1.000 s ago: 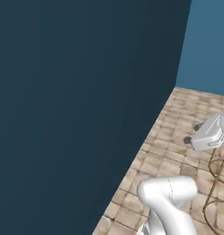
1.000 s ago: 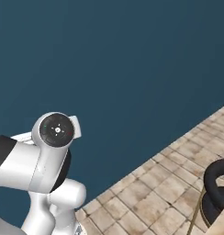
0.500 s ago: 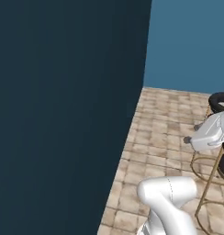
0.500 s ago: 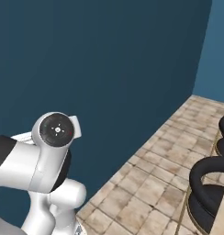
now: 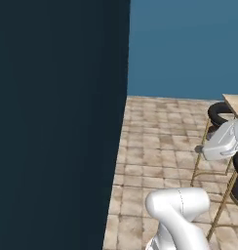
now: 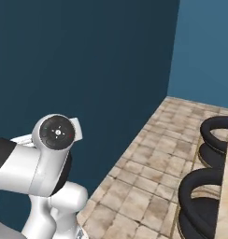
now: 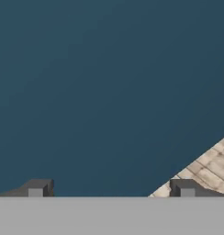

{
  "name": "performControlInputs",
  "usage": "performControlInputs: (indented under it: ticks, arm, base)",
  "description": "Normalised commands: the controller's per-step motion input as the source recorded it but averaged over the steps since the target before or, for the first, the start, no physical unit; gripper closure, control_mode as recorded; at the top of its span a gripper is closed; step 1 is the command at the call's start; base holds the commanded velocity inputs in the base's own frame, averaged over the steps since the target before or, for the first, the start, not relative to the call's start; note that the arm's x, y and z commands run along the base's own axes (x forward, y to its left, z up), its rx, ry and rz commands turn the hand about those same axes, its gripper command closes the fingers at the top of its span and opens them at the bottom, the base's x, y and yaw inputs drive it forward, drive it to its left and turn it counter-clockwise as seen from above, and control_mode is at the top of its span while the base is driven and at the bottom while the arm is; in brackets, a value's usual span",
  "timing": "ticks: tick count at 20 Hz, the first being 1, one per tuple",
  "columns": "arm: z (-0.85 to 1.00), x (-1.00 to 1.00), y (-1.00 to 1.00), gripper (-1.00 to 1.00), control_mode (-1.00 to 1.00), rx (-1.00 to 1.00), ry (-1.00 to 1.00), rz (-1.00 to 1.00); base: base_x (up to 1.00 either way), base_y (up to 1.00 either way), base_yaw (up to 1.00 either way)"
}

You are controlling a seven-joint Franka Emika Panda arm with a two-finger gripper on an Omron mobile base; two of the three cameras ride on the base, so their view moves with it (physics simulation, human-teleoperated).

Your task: Pick the water bottle, boxed drink from the counter and place them in the open cabinet.

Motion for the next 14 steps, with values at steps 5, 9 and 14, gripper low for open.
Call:
performControlInputs:
  ticks: [5,9,14]
  arm:
    - [0.0,0.0,0.0,-1.0,1.0,0.0,0.0,0.0]
    - [0.0,0.0,0.0,-1.0,1.0,0.0,0.0,0.0]
    - [0.0,0.0,0.0,-1.0,1.0,0.0,0.0,0.0]
  base:
    - [0.78,0.1,-0.26]
    - [0.76,0.11,-0.31]
    - [0.81,0.1,-0.24]
